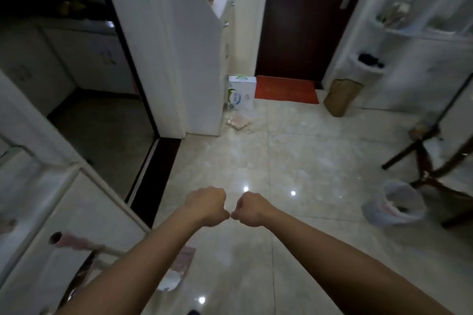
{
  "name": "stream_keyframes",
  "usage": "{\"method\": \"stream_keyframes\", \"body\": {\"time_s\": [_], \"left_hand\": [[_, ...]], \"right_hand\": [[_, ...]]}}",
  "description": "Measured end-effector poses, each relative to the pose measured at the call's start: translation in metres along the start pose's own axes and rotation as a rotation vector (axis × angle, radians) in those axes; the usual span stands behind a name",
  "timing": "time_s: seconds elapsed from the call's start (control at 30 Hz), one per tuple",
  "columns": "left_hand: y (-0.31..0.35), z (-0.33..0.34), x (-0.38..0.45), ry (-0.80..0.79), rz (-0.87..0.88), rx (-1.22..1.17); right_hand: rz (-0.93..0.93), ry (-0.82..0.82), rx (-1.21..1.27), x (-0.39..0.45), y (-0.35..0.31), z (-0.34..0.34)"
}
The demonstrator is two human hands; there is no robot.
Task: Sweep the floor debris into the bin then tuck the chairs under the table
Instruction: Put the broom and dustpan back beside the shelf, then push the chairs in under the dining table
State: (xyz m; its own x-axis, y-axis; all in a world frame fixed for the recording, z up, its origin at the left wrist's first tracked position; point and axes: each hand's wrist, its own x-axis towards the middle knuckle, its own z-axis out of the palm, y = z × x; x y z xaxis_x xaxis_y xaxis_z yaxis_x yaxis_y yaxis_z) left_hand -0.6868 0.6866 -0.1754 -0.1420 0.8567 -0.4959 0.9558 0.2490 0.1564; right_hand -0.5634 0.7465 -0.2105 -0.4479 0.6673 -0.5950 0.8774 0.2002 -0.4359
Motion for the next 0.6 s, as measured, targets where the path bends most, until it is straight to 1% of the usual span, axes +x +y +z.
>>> {"method": "stream_keyframes", "body": {"time_s": [0.13,0.2,0.4,0.5,0.6], "left_hand": [[0.096,-0.006,0.028,0.001,0.082,0.084],[0.147,-0.001,0.038,-0.011,0.12,0.101],[0.282,-0.001,0.068,-0.145,0.323,0.135],[0.336,-0.012,0.086,-0.154,0.345,0.202],[0.381,-0.024,0.106,-0.144,0.336,0.277]], "right_hand": [[0.104,0.039,0.136,-0.041,0.089,-0.049],[0.148,0.114,0.175,-0.063,0.136,-0.068],[0.286,0.202,0.15,-0.105,0.258,-0.122],[0.34,0.271,0.224,-0.115,0.308,-0.145],[0.402,0.277,0.303,-0.117,0.349,-0.166]]}}
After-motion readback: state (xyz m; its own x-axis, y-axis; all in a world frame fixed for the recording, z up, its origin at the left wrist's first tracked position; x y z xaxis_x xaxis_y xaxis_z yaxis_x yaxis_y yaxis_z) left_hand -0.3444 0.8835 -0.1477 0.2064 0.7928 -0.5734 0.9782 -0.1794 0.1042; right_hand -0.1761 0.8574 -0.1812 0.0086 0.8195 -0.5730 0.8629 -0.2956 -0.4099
